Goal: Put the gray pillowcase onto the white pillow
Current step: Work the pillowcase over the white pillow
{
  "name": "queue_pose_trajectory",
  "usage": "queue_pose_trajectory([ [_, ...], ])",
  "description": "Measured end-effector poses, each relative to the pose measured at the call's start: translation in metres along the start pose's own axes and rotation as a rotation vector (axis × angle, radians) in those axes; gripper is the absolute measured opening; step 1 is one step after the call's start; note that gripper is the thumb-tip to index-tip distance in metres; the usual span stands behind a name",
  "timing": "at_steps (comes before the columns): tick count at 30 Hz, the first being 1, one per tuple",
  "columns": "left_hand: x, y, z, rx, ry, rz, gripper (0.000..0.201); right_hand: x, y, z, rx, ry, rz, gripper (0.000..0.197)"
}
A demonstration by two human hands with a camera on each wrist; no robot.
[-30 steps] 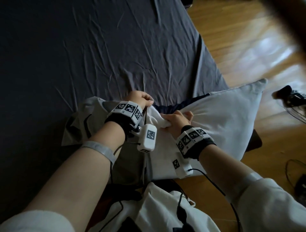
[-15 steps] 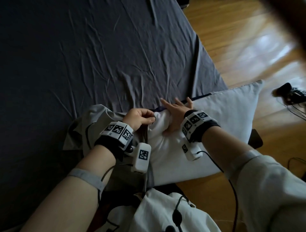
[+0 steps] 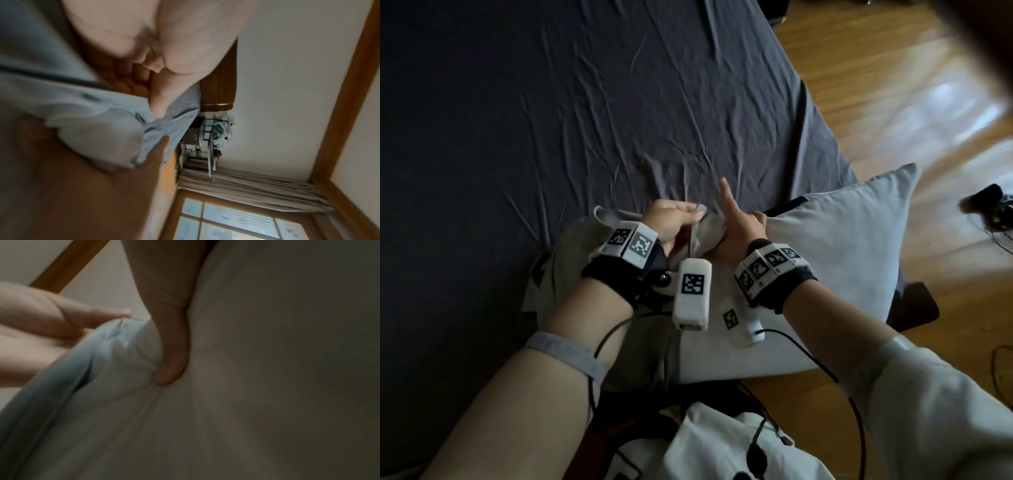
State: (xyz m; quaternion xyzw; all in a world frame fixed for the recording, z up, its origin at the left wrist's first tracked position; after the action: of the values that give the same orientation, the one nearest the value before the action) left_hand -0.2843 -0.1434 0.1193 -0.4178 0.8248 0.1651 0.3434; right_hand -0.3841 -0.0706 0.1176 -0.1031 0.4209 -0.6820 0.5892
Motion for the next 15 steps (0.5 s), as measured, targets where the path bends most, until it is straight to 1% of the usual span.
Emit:
queue_pose_trajectory([
  [2,0.006,-0.013,0.0,0.015,-0.003,-0.057,0.018,0.009,0.0,-0.004,-0.022,0.023,0.009,0.108],
  [3,0.01,-0.02,0.001,0.06,0.004,-0.092,0.021,0.013,0.002,-0.007,-0.068,0.02,0.008,0.101],
  [5,0.013,-0.031,0.004,0.176,0.035,-0.161,0.041,0.018,0.006,-0.008,-0.209,-0.049,-0.016,0.084],
  [6,0.014,-0.035,0.007,0.201,0.033,-0.187,0.047,0.019,0.012,-0.011,-0.259,-0.08,-0.013,0.081],
  [8,0.014,-0.042,0.021,0.223,0.019,-0.223,0.047,0.015,0.028,-0.023,-0.295,-0.104,0.03,0.083],
  [10,0.014,-0.045,0.046,0.239,-0.045,-0.228,0.043,0.005,0.048,-0.038,-0.303,-0.116,0.094,0.08],
  [12,0.015,-0.05,0.08,0.262,-0.162,-0.255,0.041,-0.004,0.066,-0.051,-0.295,-0.112,0.147,0.081],
  [14,0.013,-0.059,0.112,0.33,-0.282,-0.336,0.037,-0.013,0.078,-0.058,-0.291,-0.094,0.168,0.09],
  [15,0.012,-0.065,0.124,0.369,-0.326,-0.383,0.039,-0.017,0.083,-0.06,-0.299,-0.093,0.177,0.096],
])
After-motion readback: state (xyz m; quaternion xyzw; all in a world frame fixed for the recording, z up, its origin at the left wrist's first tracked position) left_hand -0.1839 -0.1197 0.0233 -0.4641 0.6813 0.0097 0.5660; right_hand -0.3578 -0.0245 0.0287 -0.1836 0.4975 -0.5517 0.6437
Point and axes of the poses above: each hand's wrist, its own x-axis towards the middle knuckle, its own y-axis out of the palm, z = x × y, the point moved 7 cm from there along x, towards the middle knuckle, and after that the axes turned 9 degrees about -y, right-handed, at the moved point
